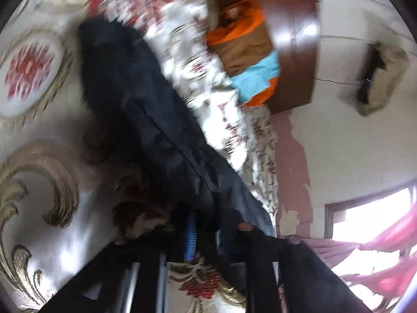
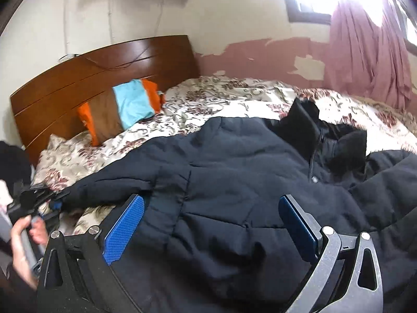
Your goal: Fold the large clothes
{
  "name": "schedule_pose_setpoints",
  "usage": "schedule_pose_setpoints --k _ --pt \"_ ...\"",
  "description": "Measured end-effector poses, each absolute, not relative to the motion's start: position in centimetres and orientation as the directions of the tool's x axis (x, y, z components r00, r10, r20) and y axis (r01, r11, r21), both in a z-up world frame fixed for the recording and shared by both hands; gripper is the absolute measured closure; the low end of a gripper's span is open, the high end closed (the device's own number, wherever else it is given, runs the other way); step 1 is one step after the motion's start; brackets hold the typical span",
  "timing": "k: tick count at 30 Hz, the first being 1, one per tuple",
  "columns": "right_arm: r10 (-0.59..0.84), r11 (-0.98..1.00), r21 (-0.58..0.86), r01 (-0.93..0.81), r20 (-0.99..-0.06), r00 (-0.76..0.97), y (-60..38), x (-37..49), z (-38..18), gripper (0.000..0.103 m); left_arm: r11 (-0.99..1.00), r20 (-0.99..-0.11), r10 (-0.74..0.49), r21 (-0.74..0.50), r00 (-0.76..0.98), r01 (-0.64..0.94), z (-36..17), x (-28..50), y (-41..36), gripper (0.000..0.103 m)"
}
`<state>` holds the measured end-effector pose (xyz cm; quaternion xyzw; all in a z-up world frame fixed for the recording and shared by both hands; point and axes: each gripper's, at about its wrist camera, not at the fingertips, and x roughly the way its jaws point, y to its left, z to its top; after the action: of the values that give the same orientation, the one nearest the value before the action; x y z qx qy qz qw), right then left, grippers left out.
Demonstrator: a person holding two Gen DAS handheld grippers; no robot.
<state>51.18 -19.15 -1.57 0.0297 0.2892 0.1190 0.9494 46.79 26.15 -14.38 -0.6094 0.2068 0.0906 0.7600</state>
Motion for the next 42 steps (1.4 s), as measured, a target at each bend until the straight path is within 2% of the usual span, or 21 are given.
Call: schedule_pose_setpoints --k 2,4,8,11,15,18,22,25,28,31,34,37,39,42 --pt "0.201 0.979 0.079 -0.19 -0.564 0.801 -20.0 50.7 -1.1 0.002 0.312 -0.407 -0.067 -0.876 0.911 -0.369 -12.3 46.3 25.6 0.096" --pt "0.165 0.985 0.055 -0.163 -0.57 0.805 -21.6 50.0 -0.8 0.002 0.414 -0.348 -0.018 -0.856 0.937 -0.31 -9.2 45.6 24.6 0.096" --pt "0.116 0.993 0.06 -0.1 -0.578 0.808 -25.5 48.1 -0.4 0.002 0.648 -0.185 -0.003 -0.749 0.983 -0.139 -2.0 43.6 21.0 0.096" --pt "0.055 0.998 0.058 -0.025 -0.6 0.798 -28.9 46.3 -0.8 0.002 0.769 -0.083 -0.129 -0.638 0.988 0.047 2.7 42.2 16.9 0.096" --pt "-0.003 0.996 0.067 0.058 -0.625 0.781 -33.0 42.8 -1.3 0.002 0.795 -0.039 -0.332 -0.55 0.942 0.257 6.1 40.9 11.5 0.096" --pt "-0.026 0.988 0.106 0.116 -0.616 0.787 -35.9 39.9 -1.8 0.002 0.85 -0.081 -0.402 -0.403 0.912 0.338 7.4 39.9 6.4 0.096" --pt "-0.049 0.975 0.135 0.175 -0.641 0.766 -39.0 37.8 -3.0 0.002 0.838 -0.186 -0.537 -0.229 0.823 0.495 7.3 39.1 -1.3 0.096" --pt "-0.053 0.969 0.154 0.194 -0.637 0.769 -41.4 37.0 -3.7 0.002 0.81 -0.342 -0.578 -0.134 0.74 0.571 5.7 39.4 -6.9 0.095" --pt "-0.052 0.953 0.202 0.226 -0.626 0.778 -43.5 36.3 -4.6 0.002 0.781 -0.522 -0.57 -0.103 0.635 0.616 2.8 40.0 -11.6 0.095" --pt "-0.015 0.933 0.269 0.238 -0.631 0.776 -44.9 35.9 -5.6 0.002 0.765 -0.649 -0.504 -0.029 0.57 0.643 -0.4 40.0 -14.7 0.091" --pt "0.001 0.9 0.343 0.269 -0.619 0.785 -46.9 35.6 -6.4 0.002 0.729 -0.72 -0.43 0.08 0.545 0.679 -3.0 39.5 -17.0 0.079" --pt "0.019 0.862 0.412 0.294 -0.606 0.795 -48.5 35.6 -7.1 0.002 0.694 -0.737 -0.404 0.138 0.541 0.706 -4.1 37.8 -18.3 0.06" --pt "0.033 0.837 0.454 0.304 -0.597 0.801 -49.5 35.4 -7.6 0.002 0.645 -0.738 -0.438 0.141 0.514 0.751 -4.1 37.3 -18.7 0.02" --pt "0.082 0.785 0.543 0.298 -0.568 0.819 -50.8 35.3 -8.4 0.002 0.591 -0.723 -0.423 0.237 0.547 0.771 -4.4 35.3 -19.8 0.017"
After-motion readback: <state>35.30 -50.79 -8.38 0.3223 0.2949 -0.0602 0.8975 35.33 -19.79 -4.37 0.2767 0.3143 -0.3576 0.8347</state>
